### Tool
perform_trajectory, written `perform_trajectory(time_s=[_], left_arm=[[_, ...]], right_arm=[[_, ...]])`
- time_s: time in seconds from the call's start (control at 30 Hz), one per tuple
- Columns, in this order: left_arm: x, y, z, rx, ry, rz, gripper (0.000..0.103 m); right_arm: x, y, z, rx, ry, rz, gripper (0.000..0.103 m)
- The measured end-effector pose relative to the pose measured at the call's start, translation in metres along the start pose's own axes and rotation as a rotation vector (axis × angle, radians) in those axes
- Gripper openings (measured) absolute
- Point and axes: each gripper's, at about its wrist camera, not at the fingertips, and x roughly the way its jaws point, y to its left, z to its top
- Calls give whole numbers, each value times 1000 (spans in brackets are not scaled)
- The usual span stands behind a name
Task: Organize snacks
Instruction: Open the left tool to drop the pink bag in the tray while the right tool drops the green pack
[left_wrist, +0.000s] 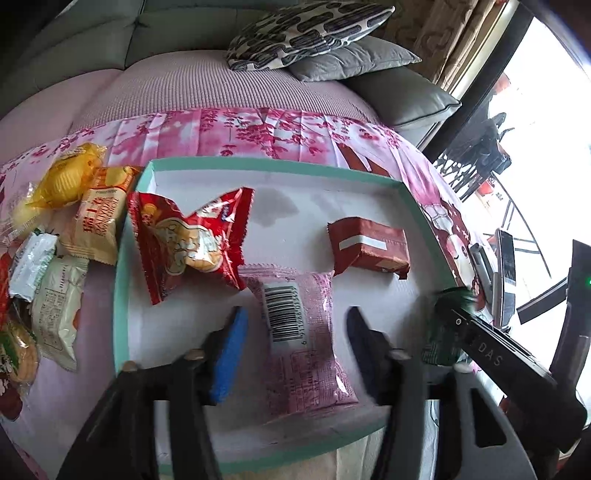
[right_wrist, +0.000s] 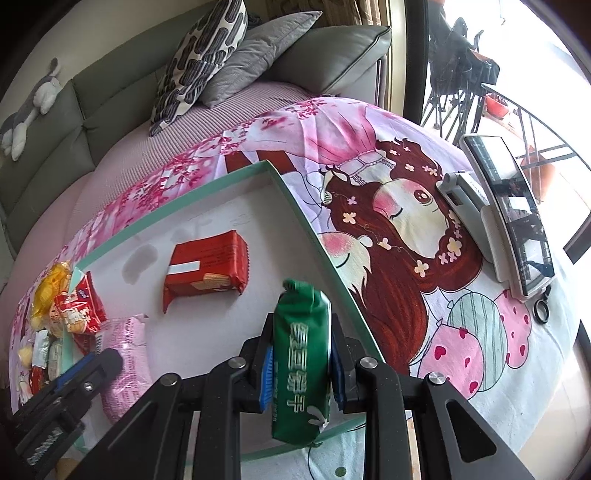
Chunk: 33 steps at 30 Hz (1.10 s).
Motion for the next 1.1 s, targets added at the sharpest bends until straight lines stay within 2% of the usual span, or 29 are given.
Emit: perform_trajectory(time_s=[0.3, 0.43, 0.7, 1.1], left_arm=[[-22, 7, 3, 5, -47, 42, 63], [-29, 13, 4, -5, -60, 59, 63], [-31, 25, 3, -36, -56, 81, 63], [-33, 35, 2, -59, -57, 96, 63]], right_arm=[[0, 7, 0, -22, 6, 8, 28], [-1, 16, -1, -44, 7, 18, 40], [-6, 30, -2, -78, -2, 44, 45], [-10, 46, -4, -116, -6, 92, 46]])
